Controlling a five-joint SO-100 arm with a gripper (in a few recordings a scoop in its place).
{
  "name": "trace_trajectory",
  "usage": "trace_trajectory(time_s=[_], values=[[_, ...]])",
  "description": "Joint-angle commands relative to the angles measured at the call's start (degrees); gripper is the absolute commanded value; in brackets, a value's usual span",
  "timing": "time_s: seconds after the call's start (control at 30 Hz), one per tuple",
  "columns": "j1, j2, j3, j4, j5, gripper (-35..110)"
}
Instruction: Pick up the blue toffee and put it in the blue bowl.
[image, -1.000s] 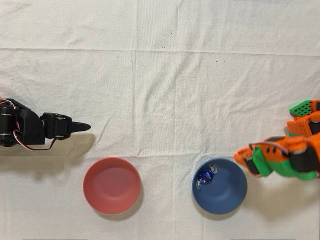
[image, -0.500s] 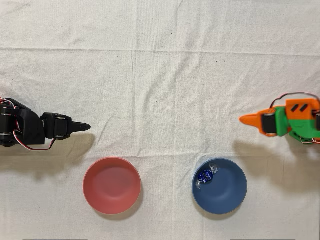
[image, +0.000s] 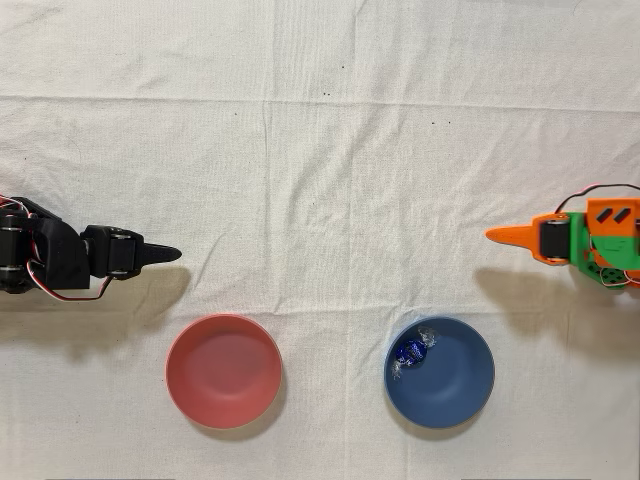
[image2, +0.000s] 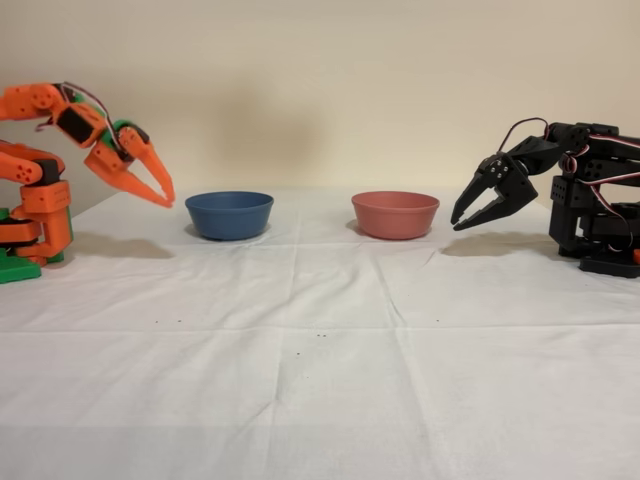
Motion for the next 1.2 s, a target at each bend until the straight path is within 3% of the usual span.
trace_trajectory(time_s=[0.0,0.37,0.7,1.17], values=[[-0.09,5.62,3.96,-2.55,0.44,0],[-2.29,12.66,11.60,-2.29,4.92,0],[-3.69,17.84,13.62,5.54,8.88,0],[-3.60,18.98,13.71,12.74,6.33,0]])
